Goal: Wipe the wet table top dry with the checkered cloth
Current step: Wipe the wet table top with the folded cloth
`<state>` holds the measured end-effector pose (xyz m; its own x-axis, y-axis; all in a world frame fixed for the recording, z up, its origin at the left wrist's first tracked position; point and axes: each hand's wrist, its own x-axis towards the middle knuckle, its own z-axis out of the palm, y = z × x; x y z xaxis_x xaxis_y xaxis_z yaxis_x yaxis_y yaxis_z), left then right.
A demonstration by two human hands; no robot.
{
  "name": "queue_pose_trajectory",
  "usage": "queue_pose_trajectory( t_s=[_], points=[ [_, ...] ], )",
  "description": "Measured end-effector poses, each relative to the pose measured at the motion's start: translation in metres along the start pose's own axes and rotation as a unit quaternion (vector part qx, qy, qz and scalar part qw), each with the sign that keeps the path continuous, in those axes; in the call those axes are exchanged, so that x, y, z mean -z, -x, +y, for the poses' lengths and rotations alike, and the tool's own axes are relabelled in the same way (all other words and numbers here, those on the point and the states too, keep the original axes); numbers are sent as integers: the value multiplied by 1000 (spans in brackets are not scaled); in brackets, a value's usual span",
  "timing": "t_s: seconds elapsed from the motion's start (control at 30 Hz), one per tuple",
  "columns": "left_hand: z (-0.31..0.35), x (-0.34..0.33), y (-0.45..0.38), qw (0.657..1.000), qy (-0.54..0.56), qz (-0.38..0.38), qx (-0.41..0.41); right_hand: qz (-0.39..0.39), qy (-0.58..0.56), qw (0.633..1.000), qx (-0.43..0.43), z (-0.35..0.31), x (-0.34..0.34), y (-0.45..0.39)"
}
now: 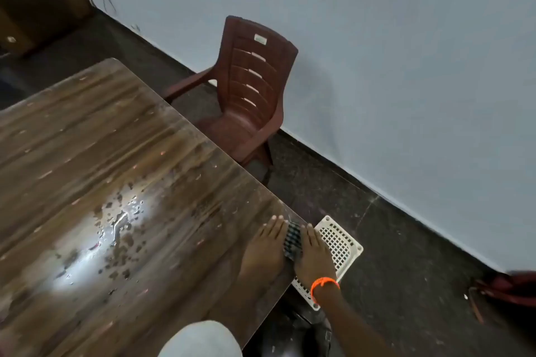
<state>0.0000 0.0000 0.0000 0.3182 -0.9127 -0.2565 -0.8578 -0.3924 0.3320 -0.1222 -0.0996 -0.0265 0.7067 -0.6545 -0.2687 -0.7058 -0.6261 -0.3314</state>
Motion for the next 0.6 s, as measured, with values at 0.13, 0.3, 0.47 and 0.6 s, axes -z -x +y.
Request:
queue_pose_trajectory(
  t_s=[0.13, 0.3, 0.47, 0.6],
  points=[
    [9, -29, -8, 999, -14, -41, -24, 15, 1, 999, -41, 6, -36, 17],
    [3, -53, -6, 996, -41, -63, -45, 27, 18, 999, -34, 5, -47, 28],
    [6, -47, -21, 997, -43, -44, -49, 37, 24, 998, -38, 10, -50, 19],
    [2, -43, -49, 995, -68, -46, -64, 50, 8, 998, -49, 14, -46, -6]
  ],
)
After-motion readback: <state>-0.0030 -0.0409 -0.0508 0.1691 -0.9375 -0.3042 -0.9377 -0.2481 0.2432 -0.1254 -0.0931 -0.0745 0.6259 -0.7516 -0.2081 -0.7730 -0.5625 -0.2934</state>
